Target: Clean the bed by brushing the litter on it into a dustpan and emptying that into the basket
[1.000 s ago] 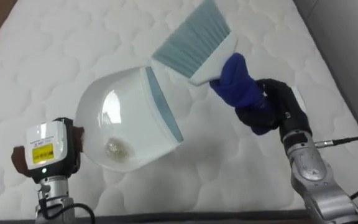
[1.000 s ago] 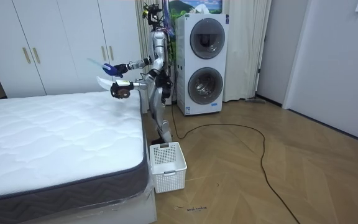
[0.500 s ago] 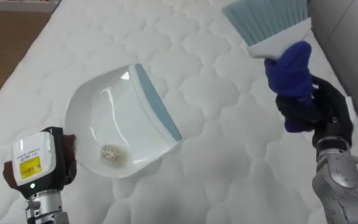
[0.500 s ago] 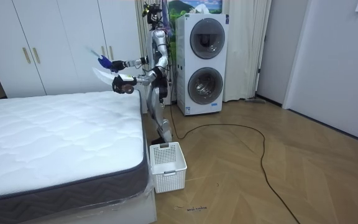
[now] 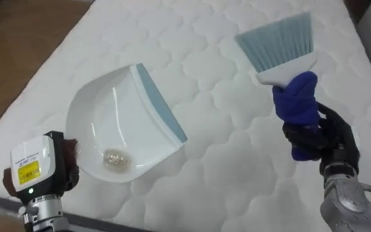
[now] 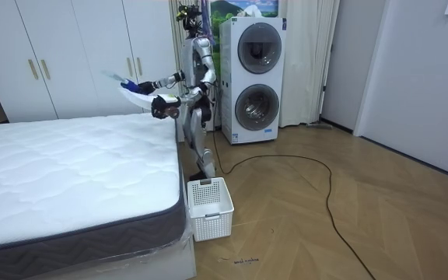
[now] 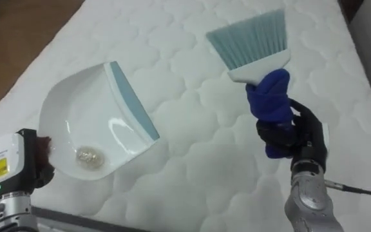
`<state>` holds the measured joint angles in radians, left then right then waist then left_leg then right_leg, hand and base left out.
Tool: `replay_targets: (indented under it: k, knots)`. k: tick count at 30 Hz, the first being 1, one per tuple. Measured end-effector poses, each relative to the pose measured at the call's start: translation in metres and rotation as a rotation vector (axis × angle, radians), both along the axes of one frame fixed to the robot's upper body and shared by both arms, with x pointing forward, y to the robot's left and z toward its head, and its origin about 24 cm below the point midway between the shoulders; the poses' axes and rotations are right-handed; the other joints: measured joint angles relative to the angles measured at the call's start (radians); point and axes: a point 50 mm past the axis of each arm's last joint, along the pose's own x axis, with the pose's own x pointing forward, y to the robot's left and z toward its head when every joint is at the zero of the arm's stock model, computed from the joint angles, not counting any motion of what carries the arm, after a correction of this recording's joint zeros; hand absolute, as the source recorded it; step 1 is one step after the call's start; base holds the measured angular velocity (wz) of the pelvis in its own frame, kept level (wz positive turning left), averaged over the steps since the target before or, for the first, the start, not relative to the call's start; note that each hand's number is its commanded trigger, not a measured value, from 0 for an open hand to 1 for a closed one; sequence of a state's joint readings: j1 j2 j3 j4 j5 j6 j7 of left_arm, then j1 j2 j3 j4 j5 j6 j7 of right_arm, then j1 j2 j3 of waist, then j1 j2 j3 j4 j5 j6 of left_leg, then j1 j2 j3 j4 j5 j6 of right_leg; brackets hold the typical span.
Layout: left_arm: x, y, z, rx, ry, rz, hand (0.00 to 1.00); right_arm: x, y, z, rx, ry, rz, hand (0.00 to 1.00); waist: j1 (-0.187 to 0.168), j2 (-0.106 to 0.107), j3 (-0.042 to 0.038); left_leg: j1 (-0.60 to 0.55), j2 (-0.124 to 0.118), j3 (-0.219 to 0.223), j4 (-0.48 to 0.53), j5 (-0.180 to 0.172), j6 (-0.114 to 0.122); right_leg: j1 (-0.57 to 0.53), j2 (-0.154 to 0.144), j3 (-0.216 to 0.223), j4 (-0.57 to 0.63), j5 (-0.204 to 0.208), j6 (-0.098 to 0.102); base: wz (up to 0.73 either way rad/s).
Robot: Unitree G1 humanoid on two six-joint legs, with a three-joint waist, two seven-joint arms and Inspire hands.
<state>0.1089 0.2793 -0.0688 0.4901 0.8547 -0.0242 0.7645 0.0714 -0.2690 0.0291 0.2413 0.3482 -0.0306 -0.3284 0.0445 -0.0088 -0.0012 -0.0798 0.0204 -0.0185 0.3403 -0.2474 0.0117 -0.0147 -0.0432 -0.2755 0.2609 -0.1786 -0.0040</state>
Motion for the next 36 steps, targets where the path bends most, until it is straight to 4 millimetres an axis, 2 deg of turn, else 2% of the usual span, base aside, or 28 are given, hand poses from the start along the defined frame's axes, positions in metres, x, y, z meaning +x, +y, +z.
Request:
replay_targets:
  k: [1, 3, 4, 5, 7, 8, 9, 10, 11, 12, 13, 15, 21, 23, 24, 26, 29, 30, 31, 32, 33, 34, 35, 36]
  knots:
    - [0.001, -0.003, -0.001, -0.012, 0.01, -0.004, 1.0, -0.002, -0.002, -0.003, -0.008, 0.015, -0.021, 0.0, 0.0, 0.0, -0.0002, -0.027, 0.0, -0.003, 0.023, 0.001, -0.001, 0.003, -0.004, -0.034, 0.003, -0.008, -0.001, 1.25]
    - [0.003, -0.007, -0.002, -0.033, 0.019, -0.007, 1.0, -0.004, -0.005, -0.006, -0.017, 0.032, -0.059, 0.0, -0.013, -0.005, 0.0027, -0.07, 0.007, 0.051, 0.041, 0.015, 0.0, 0.009, -0.014, -0.088, 0.01, -0.025, -0.002, 1.55]
    - [0.003, -0.009, -0.003, -0.038, 0.03, -0.017, 1.0, -0.006, -0.007, -0.007, -0.026, 0.038, -0.079, 0.0, -0.028, -0.009, 0.0052, -0.089, 0.02, 0.133, 0.035, 0.04, 0.011, 0.02, -0.026, -0.126, 0.011, -0.033, -0.001, 1.83]
    - [0.004, -0.01, -0.004, -0.041, 0.04, -0.025, 1.0, -0.006, -0.009, -0.008, -0.031, 0.043, -0.097, 0.0, -0.044, -0.012, 0.0058, -0.09, 0.046, 0.26, 0.021, 0.062, 0.027, 0.03, -0.031, -0.144, 0.009, -0.039, -0.001, 1.81]
    - [0.007, -0.01, -0.002, -0.041, 0.034, -0.029, 1.0, -0.007, -0.013, -0.007, -0.041, 0.042, -0.129, 0.0, -0.05, -0.02, 0.0091, -0.097, 0.055, 0.364, 0.008, 0.096, 0.045, 0.033, -0.046, -0.146, 0.011, -0.057, 0.0, 1.53]
    - [0.008, -0.009, -0.001, -0.04, 0.027, -0.023, 1.0, -0.005, -0.013, -0.006, -0.044, 0.036, -0.136, 0.0, -0.05, -0.027, 0.0138, -0.109, 0.064, 0.408, 0.029, 0.1, 0.048, 0.034, -0.063, -0.2, 0.006, -0.075, -0.007, 1.28]
    - [0.009, -0.008, 0.0, -0.039, 0.026, -0.021, 1.0, -0.005, -0.013, -0.005, -0.046, 0.035, -0.136, 0.0, -0.05, -0.027, 0.0138, -0.12, 0.084, 0.44, 0.081, 0.082, 0.047, 0.037, -0.068, -0.237, 0.012, -0.08, -0.006, 1.06]
    - [0.009, -0.008, 0.0, -0.038, 0.026, -0.02, 1.0, -0.004, -0.013, -0.005, -0.047, 0.035, -0.134, 0.0, -0.053, -0.023, 0.0135, -0.114, 0.119, 0.457, 0.167, 0.034, 0.034, 0.054, -0.071, -0.305, 0.018, -0.09, -0.004, 1.01]
    - [0.012, -0.008, 0.002, -0.039, 0.021, -0.025, 1.0, -0.003, -0.014, -0.004, -0.047, 0.029, -0.13, 0.0, -0.064, -0.018, 0.017, -0.099, 0.142, 0.455, 0.198, -0.002, 0.004, 0.065, -0.073, -0.356, 0.037, -0.103, -0.001, 1.02]
    - [0.014, -0.009, 0.003, -0.041, 0.019, -0.03, 1.0, -0.002, -0.014, -0.003, -0.049, 0.026, -0.128, 0.0, -0.07, -0.017, 0.0189, -0.099, 0.143, 0.452, 0.195, -0.011, -0.001, 0.067, -0.077, -0.373, 0.053, -0.112, 0.002, 1.01]
    - [0.018, -0.011, 0.004, -0.046, 0.016, -0.039, 1.0, 0.0, -0.015, -0.002, -0.05, 0.022, -0.127, 0.0, -0.069, -0.018, 0.0227, -0.103, 0.135, 0.451, 0.18, -0.02, 0.011, 0.065, -0.084, -0.386, 0.086, -0.13, 0.01, 0.67]
    - [0.019, -0.012, 0.004, -0.049, 0.018, -0.042, 1.0, 0.001, -0.014, -0.001, -0.048, 0.019, -0.121, 0.0, -0.07, -0.02, 0.0216, -0.102, 0.115, 0.427, 0.148, -0.023, 0.017, 0.064, -0.092, -0.385, 0.1, -0.137, 0.014, 0.51]
    - [0.019, -0.01, 0.005, -0.092, 0.008, -0.017, 1.0, 0.002, -0.012, -0.001, -0.045, 0.015, -0.123, 0.0, -0.045, -0.002, 0.0136, -0.104, 0.07, 0.398, 0.1, -0.004, 0.034, 0.062, -0.112, -0.386, 0.107, -0.133, 0.027, 0.22]
    - [0.021, -0.011, 0.006, -0.098, -0.002, -0.02, 1.0, 0.002, -0.012, -0.001, -0.047, 0.015, -0.131, 0.0, -0.034, 0.002, 0.0093, -0.108, 0.056, 0.389, 0.089, 0.0, 0.04, 0.045, -0.13, -0.382, 0.146, -0.133, 0.027, 0.21]
    - [0.022, -0.011, 0.007, -0.099, -0.003, -0.021, 1.0, 0.002, -0.012, -0.001, -0.047, 0.015, -0.131, 0.0, -0.033, 0.002, 0.0093, -0.105, 0.052, 0.389, 0.087, 0.002, 0.042, 0.042, -0.137, -0.38, 0.159, -0.133, 0.028, 0.17]
    - [0.022, -0.012, 0.007, -0.102, -0.005, -0.028, 1.0, 0.001, -0.011, -0.003, -0.049, 0.026, -0.128, 0.0, -0.015, -0.001, 0.01, -0.083, 0.031, 0.381, 0.063, 0.008, 0.052, 0.024, -0.168, -0.36, 0.242, -0.133, 0.028, 0.18]
    - [0.024, -0.013, 0.008, -0.104, -0.011, -0.038, 1.0, 0.001, -0.01, -0.005, -0.055, 0.034, -0.135, 0.0, -0.018, -0.004, 0.0103, -0.085, 0.0, 0.351, 0.053, 0.008, 0.064, 0.013, -0.203, -0.348, 0.314, -0.13, 0.033, 0.47]
    - [0.026, -0.015, 0.008, -0.104, -0.013, -0.049, 1.0, 0.0, -0.011, -0.006, -0.058, 0.043, -0.145, 0.0, -0.023, -0.004, 0.0102, -0.085, -0.013, 0.321, 0.057, 0.004, 0.074, 0.011, -0.208, -0.32, 0.336, -0.127, 0.038, 0.82]
    - [0.027, -0.017, 0.009, -0.1, -0.011, -0.06, 1.0, -0.002, -0.011, -0.009, -0.058, 0.053, -0.153, 0.0, -0.041, -0.004, 0.0104, -0.09, -0.029, 0.27, 0.068, 0.002, 0.082, -0.003, -0.209, -0.289, 0.363, -0.119, 0.048, 0.9]
    - [0.028, -0.018, 0.009, -0.099, -0.008, -0.066, 1.0, -0.002, -0.011, -0.01, -0.055, 0.059, -0.156, 0.0, -0.05, -0.005, 0.01, -0.095, -0.035, 0.244, 0.072, 0.0, 0.087, -0.015, -0.203, -0.252, 0.37, -0.124, 0.049, 0.8]
    - [0.029, -0.018, 0.01, -0.096, -0.004, -0.07, 1.0, -0.003, -0.009, -0.013, -0.047, 0.066, -0.155, 0.0, -0.048, -0.004, 0.0099, -0.107, -0.036, 0.214, 0.078, 0.001, 0.092, -0.055, -0.161, -0.147, 0.341, -0.144, 0.048, 0.67]
    - [0.03, -0.018, 0.01, -0.092, 0.0, -0.073, 1.0, -0.005, -0.008, -0.015, -0.041, 0.072, -0.155, 0.0, -0.049, -0.005, 0.0098, -0.119, -0.036, 0.187, 0.077, 0.006, 0.098, -0.099, -0.125, -0.081, 0.311, -0.147, 0.045, 0.84]
    - [0.03, -0.018, 0.009, -0.094, 0.009, -0.078, 1.0, -0.008, -0.008, -0.017, -0.041, 0.083, -0.159, 0.0, -0.058, -0.005, 0.0099, -0.121, -0.037, 0.153, 0.078, 0.012, 0.102, -0.133, -0.098, -0.04, 0.268, -0.143, 0.047, 0.84]
    - [0.03, -0.018, 0.009, -0.093, 0.011, -0.077, 1.0, -0.01, -0.009, -0.018, -0.042, 0.088, -0.162, 0.0, -0.063, -0.006, 0.0098, -0.12, -0.038, 0.138, 0.078, 0.014, 0.103, -0.148, -0.087, -0.018, 0.246, -0.137, 0.05, 1.03]
